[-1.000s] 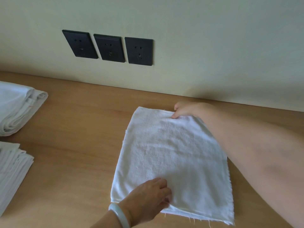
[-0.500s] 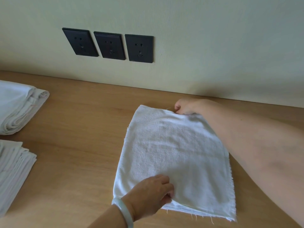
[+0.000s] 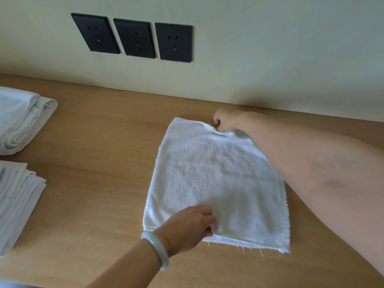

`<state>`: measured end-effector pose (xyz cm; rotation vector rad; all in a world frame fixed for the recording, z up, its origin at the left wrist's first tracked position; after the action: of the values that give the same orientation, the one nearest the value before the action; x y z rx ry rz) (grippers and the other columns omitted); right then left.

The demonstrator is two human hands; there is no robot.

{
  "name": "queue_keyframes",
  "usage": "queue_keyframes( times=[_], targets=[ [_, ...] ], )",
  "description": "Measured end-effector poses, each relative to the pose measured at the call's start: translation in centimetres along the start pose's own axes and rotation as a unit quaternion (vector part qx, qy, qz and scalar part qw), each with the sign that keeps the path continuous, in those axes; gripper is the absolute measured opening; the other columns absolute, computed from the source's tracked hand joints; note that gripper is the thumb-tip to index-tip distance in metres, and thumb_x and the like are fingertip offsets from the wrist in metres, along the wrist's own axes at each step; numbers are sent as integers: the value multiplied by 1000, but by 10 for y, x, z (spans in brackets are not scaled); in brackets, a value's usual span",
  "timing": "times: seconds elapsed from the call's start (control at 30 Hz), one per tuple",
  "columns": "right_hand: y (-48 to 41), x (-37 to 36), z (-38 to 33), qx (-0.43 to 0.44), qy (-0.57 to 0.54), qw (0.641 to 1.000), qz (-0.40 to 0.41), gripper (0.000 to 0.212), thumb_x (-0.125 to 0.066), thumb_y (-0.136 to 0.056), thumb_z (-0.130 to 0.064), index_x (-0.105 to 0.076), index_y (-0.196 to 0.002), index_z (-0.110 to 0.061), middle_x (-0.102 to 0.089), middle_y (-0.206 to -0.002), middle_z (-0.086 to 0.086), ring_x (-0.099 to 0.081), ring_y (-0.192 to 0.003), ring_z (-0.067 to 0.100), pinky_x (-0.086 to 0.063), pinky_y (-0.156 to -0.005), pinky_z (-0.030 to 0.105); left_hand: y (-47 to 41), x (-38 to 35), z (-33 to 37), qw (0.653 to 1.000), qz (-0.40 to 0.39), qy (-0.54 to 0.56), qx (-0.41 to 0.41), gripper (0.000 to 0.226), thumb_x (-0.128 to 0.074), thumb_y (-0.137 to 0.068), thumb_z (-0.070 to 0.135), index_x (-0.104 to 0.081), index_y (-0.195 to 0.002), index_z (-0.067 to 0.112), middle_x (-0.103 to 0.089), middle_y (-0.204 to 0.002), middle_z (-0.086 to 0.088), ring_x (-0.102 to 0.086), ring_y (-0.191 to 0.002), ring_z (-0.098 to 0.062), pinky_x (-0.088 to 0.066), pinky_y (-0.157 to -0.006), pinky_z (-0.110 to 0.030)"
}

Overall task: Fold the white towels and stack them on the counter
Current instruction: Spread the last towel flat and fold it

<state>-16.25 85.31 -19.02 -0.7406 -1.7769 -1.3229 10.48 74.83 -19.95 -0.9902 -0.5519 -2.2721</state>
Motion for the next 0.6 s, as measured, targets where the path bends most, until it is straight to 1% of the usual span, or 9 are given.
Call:
queue_keyframes(
  times=[0.03, 0.1, 0.17, 0.27, 0.37, 0.43, 0.53, 0.6],
  targets=[
    [-2, 3, 0, 5, -3, 999, 32, 12, -55, -80, -2, -66, -80, -6, -66, -83, 9, -53, -68, 23, -44, -61, 29, 0, -1, 0, 1000, -11, 5, 7, 17, -53, -99, 22, -68, -104, 15, -58, -104, 1, -52, -98, -10, -36, -85, -15],
    [-5, 5, 1, 8, -12, 997, 75, 17, -52, -76, 2, -66, -77, -7, -69, -87, 11, -52, -69, 22, -46, -65, 30, 0, -3, 0, 999, -26, 14, 20, 16, -53, -99, 21, -68, -104, 15, -57, -105, 3, -51, -98, -9, -39, -86, -16],
    [-6, 3, 3, 3, -11, 996, 89, 19, -51, -75, 5, -61, -70, -11, -66, -84, 10, -50, -70, 21, -44, -64, 30, 0, -5, 1, 999, -39, 19, 26, 15, -54, -98, 20, -68, -102, 15, -57, -103, 4, -51, -96, -8, -42, -86, -19],
    [-5, 3, 4, 12, -14, 994, 107, 28, -50, -77, 5, -48, -61, -18, -59, -81, 7, -49, -73, 22, -37, -62, 27, 1, -5, 2, 998, -55, 24, 28, 13, -55, -98, 20, -68, -99, 15, -56, -100, 5, -49, -90, -5, -39, -81, -17],
    [-4, 4, 4, 20, -18, 992, 120, 34, -51, -80, 5, -45, -60, -22, -59, -85, 6, -52, -78, 23, -36, -64, 27, 2, -4, 3, 997, -61, 30, 28, 13, -56, -97, 21, -68, -99, 15, -57, -101, 4, -44, -86, -2, -37, -80, -16],
    [-3, 5, 3, 23, -19, 992, 120, 36, -51, -83, 4, -43, -60, -23, -57, -85, 4, -51, -80, 23, -35, -65, 27, 2, -4, 4, 997, -62, 28, 27, 14, -56, -97, 21, -68, -100, 14, -57, -102, 3, -47, -88, -4, -36, -80, -15],
    [-2, 4, 5, 20, -22, 990, 136, 34, -51, -83, 5, -44, -62, -21, -57, -85, 4, -50, -80, 23, -32, -60, 27, 1, -6, 5, 997, -69, 31, 27, 13, -57, -97, 20, -68, -99, 14, -57, -101, 4, -48, -88, -5, -37, -81, -16],
    [-1, 4, 6, 16, -35, 988, 149, 26, -51, -84, 3, -48, -69, -18, -56, -85, 5, -51, -81, 23, -33, -64, 26, 1, -7, 5, 996, -71, 39, 30, 11, -58, -96, 20, -67, -100, 15, -54, -100, 7, -46, -87, -3, -41, -84, -19]
  ],
)
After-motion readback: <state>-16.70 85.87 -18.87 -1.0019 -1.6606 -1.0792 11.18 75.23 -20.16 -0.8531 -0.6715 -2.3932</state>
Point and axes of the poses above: each hand's wrist, its own y-axis away from the middle knuckle, its own x-axis out of the back of the hand, z = x × y, the point moved 7 cm from there along -y, towards the middle knuckle
